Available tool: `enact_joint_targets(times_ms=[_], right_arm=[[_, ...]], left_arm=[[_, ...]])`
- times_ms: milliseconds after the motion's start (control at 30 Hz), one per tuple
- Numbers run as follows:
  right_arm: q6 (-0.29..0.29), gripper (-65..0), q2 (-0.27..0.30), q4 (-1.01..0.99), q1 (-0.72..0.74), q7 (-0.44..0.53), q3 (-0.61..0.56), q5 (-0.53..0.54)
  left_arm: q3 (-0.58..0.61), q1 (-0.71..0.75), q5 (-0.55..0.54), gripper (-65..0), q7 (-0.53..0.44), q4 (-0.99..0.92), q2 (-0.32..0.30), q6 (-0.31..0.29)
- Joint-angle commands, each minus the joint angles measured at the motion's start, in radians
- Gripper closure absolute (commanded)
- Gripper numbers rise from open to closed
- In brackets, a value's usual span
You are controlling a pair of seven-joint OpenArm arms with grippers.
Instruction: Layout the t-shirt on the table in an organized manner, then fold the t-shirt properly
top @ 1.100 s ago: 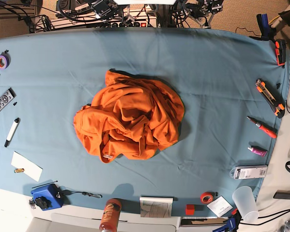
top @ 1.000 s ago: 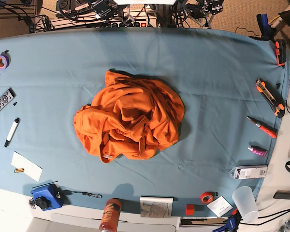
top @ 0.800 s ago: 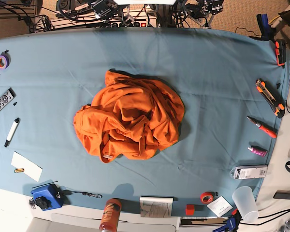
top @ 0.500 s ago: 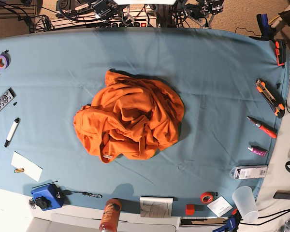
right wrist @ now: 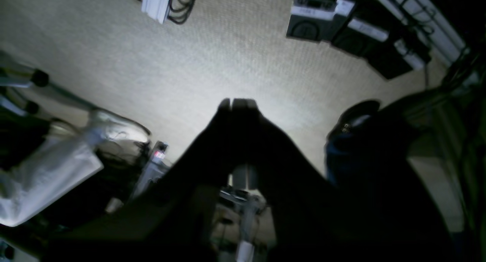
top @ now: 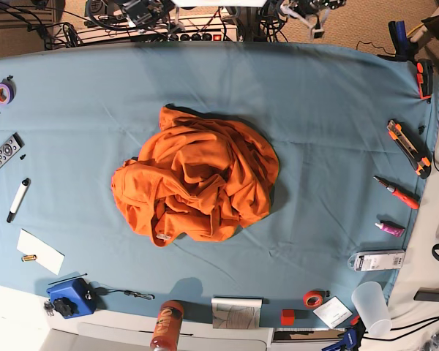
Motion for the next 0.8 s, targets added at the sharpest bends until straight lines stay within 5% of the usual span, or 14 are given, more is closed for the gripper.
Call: enact_joint_targets(times_ms=[0,167,533,767], right_arm=[[0.004,0.0,0.025,0.031,-0.024,-0.014,0.002,0.011],[0.002,0.0,0.103,0.217,-0.143,-0.022,0.002,0.015],[-0.061,0.0,0.264,0.647,-0.394,-0.171,0.003,0.017],[-0.123,0.0,0.277,0.928,-0.571,-0.305,0.137,0.014]], left_arm=[[0.009,0.029,-0.003,0.0,-0.003,0.029,-0.014,-0.007],[0.057,0.142,-0.003,0.0,0.033,0.172,-0.049,-0.006],[0.056,0.415,-0.147,0.0,0.315,0.574,-0.108,-0.005],[0.001,0.568,-0.228,0.0,0.547,0.914,-0.115,-0.004]])
